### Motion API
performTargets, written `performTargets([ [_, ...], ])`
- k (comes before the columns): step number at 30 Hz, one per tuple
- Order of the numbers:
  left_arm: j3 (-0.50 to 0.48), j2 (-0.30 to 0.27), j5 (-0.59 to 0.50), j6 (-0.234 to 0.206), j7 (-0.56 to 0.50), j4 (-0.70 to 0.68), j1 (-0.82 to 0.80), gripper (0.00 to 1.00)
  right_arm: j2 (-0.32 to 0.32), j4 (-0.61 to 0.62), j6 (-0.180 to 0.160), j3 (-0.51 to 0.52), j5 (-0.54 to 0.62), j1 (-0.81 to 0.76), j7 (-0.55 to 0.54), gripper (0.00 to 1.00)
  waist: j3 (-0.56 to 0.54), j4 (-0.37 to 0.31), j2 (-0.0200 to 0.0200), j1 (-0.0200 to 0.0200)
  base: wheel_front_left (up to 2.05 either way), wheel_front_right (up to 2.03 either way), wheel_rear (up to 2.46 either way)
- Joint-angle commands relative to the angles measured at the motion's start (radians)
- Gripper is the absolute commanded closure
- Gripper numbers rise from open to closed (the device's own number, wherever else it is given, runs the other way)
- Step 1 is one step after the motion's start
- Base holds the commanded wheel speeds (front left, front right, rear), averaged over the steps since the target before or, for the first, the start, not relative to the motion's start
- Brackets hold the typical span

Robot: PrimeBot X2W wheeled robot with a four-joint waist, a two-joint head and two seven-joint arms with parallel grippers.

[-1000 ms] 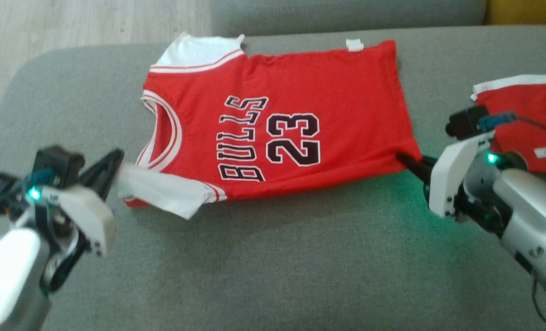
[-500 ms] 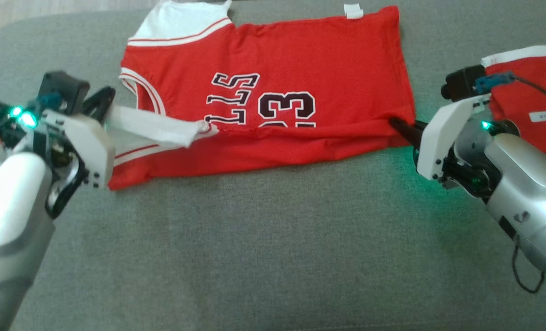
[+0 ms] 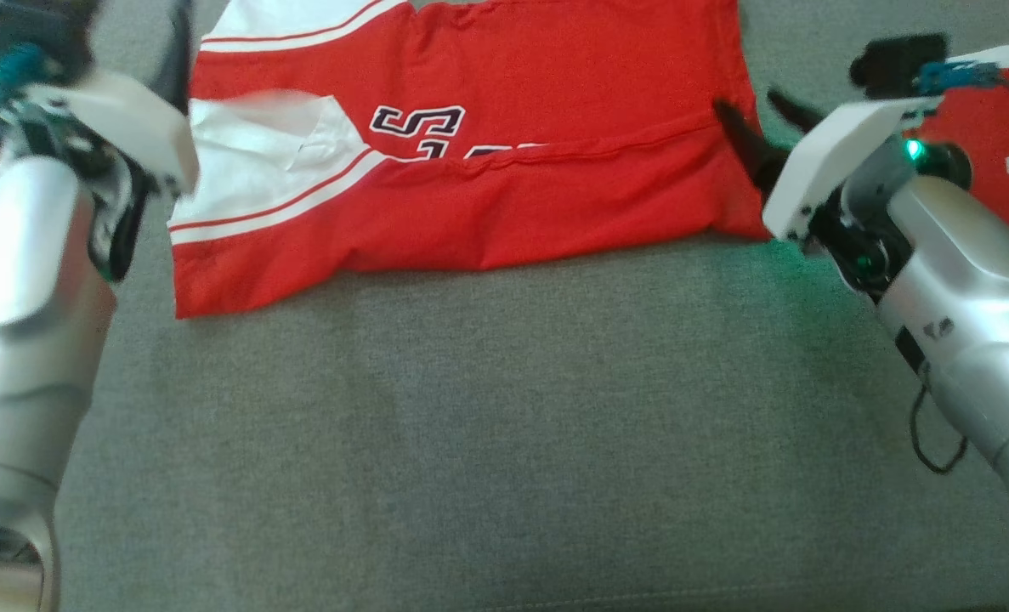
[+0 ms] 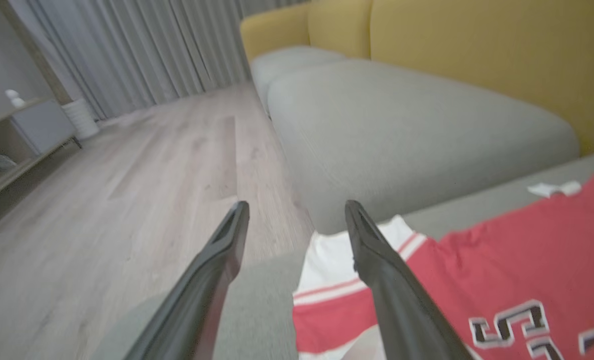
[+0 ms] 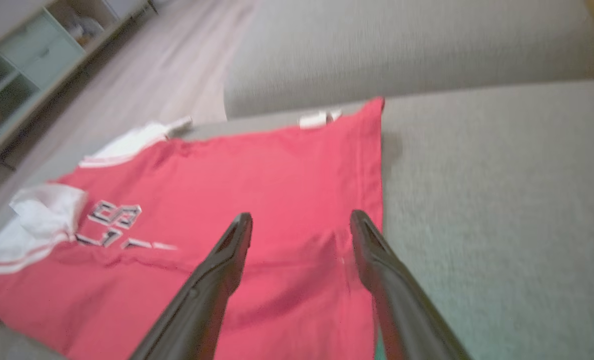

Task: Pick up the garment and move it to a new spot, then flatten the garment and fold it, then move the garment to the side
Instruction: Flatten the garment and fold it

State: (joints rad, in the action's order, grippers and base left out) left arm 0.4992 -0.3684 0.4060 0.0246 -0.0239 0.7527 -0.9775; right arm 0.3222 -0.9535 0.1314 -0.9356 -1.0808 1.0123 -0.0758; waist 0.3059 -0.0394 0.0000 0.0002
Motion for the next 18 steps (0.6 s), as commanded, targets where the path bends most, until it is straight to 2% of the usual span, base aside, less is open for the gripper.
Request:
performTargets([
  [1, -0.055, -0.035, 0.004, -0.017, 0.042, -0.017, -0.056, 0.00, -0.008, 0.013, -0.001, 0.016, 0.006, 0.026, 0.046, 0.00, -0.005, 0.002, 0.0000, -0.0002, 0.00, 0.00, 0.00],
  [5, -0.121, 0.001, 0.047, -0.054, 0.220, -0.007, -0.042, 0.00, -0.034, 0.009, -0.001, 0.056, 0.027, 0.038, 0.247, 0.00, -0.035, 0.008, 0.0000, -0.0002, 0.00, 0.00, 0.00],
  [9, -0.164, 0.024, 0.073, -0.058, 0.278, -0.053, 0.037, 0.00, -0.047, 0.020, -0.001, 0.109, 0.081, 0.027, 0.334, 0.00, -0.074, 0.017, 0.0000, -0.0002, 0.00, 0.00, 0.00],
  [11, -0.181, 0.028, 0.070, -0.060, 0.284, -0.107, 0.096, 0.00, -0.040, 0.069, -0.001, 0.215, 0.155, 0.021, 0.337, 0.00, -0.087, 0.020, 0.0000, -0.0002, 0.00, 0.00, 0.00],
  [14, -0.250, 0.045, 0.044, -0.096, 0.285, -0.267, 0.220, 0.00, -0.059, 0.178, -0.001, 0.440, 0.316, -0.083, 0.337, 0.00, -0.108, 0.024, 0.0000, -0.0002, 0.00, 0.00, 0.00],
  [18, -0.290, 0.075, -0.035, -0.126, 0.285, -0.440, 0.438, 0.00, -0.169, 0.351, -0.001, 0.693, 0.571, -0.316, 0.337, 0.00, -0.133, 0.021, 0.0000, -0.0002, 0.00, 0.00, 0.00],
])
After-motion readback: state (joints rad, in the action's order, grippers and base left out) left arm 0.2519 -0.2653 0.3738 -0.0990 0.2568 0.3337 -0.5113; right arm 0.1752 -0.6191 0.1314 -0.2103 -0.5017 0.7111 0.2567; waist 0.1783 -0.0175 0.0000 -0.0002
